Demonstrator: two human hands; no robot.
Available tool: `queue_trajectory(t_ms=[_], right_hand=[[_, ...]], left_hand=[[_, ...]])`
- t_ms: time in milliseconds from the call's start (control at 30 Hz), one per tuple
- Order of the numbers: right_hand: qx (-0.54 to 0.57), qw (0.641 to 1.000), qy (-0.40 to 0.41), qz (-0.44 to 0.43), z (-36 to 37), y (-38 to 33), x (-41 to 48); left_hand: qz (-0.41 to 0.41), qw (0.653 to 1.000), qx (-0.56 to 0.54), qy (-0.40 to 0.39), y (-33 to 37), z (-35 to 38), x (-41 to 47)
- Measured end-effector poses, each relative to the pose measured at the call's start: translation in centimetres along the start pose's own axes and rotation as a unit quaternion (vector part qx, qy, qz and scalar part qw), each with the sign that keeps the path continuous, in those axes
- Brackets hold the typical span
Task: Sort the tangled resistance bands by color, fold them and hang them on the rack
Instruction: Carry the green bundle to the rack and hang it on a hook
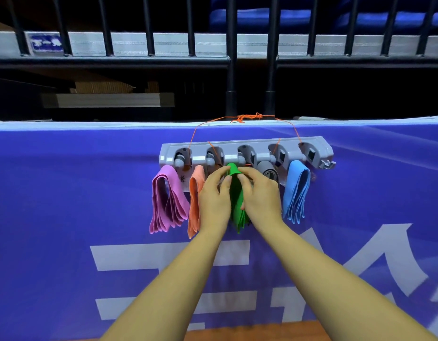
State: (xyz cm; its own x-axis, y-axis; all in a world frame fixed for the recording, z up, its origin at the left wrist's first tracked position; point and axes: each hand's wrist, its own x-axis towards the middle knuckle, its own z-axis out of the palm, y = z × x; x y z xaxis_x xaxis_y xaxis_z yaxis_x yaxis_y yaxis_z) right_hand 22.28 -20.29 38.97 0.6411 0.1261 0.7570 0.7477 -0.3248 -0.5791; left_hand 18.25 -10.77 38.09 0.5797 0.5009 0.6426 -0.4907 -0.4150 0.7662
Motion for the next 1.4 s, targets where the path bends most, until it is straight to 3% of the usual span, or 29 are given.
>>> queue_trajectory(t_ms=[133, 500, 733, 1033, 1400], right_hand=[[0.027, 0.999, 0.016, -0.013, -0.1, -0.3, 0.4], [-0.058, 0.993, -0.075, 0.065, 0.0, 2.8, -1.9], [-0.112, 0.990, -0.063, 0.063, 0.3, 3.1, -2.5], [-0.152, 0.981, -0.109, 0.049, 0.4, 3.4, -4.5], [-0.168, 0.963, -0.166, 0.127, -2.6, 2.9, -8.2]], left_hand=[[0.003, 1.000, 0.020, 0.024, 0.7, 0.4, -0.1], [-0.015, 0.998, 0.052, -0.020, -2.1, 0.0, -1.7], [-0.009, 0.984, 0.173, -0.025, -2.6, 0.2, -2.7], [-0.037, 0.981, 0.188, -0.034, -3.6, -0.4, -4.0], [-0.142, 0.931, 0.297, -0.157, -4.1, -5.5, -7.7]])
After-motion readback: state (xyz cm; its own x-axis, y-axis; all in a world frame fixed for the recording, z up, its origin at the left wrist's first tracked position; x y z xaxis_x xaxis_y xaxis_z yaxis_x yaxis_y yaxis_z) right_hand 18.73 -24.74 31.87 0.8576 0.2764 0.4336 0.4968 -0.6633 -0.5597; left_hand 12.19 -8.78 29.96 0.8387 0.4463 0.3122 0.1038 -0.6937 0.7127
